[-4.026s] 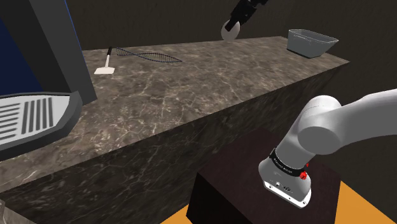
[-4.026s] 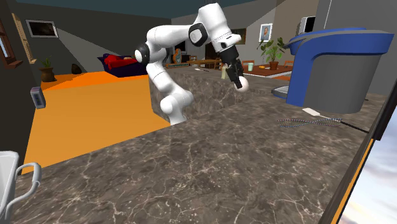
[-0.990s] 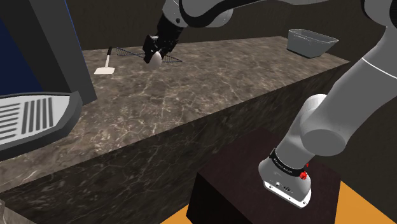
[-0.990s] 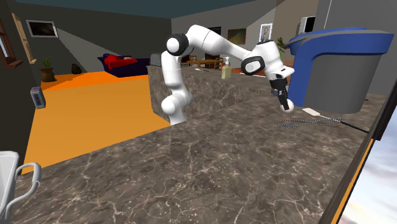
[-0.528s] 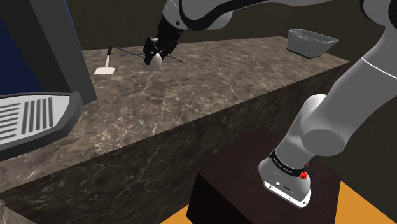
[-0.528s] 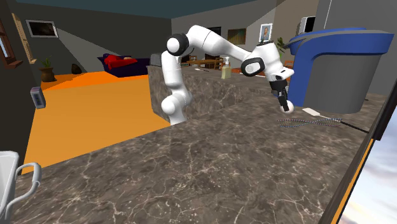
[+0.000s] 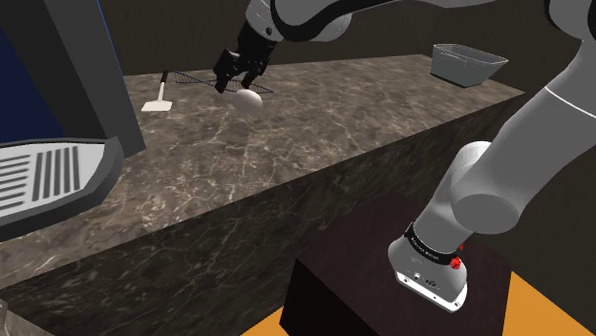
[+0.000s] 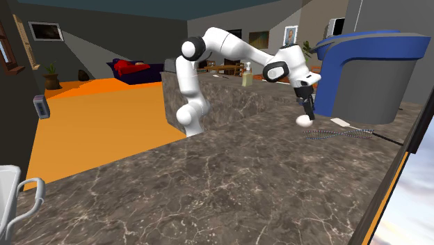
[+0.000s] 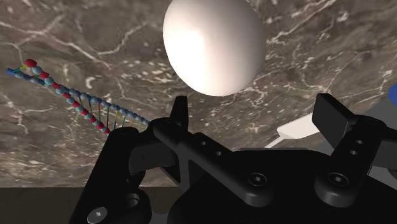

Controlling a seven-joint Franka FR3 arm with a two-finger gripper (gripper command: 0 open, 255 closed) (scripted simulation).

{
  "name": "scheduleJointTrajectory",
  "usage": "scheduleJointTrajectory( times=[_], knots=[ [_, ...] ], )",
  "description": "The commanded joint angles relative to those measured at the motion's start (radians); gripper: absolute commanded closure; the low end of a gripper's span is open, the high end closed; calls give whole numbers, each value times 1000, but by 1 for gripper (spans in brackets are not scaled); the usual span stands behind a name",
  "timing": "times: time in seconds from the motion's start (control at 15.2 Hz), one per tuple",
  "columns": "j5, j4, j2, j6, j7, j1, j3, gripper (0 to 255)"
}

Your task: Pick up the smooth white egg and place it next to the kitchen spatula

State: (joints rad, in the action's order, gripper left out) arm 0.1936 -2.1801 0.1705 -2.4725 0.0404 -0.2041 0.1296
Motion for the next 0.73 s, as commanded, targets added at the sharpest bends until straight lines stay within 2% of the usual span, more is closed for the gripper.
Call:
scheduleJointTrajectory(
  times=[0.0, 0.13, 0.66],
  knots=[
    [1, 5, 38, 43, -1, 2, -5, 0],
    [1, 15, 81, 97, -1, 5, -11, 0],
    [1, 15, 81, 97, -1, 5, -12, 0]
  ],
)
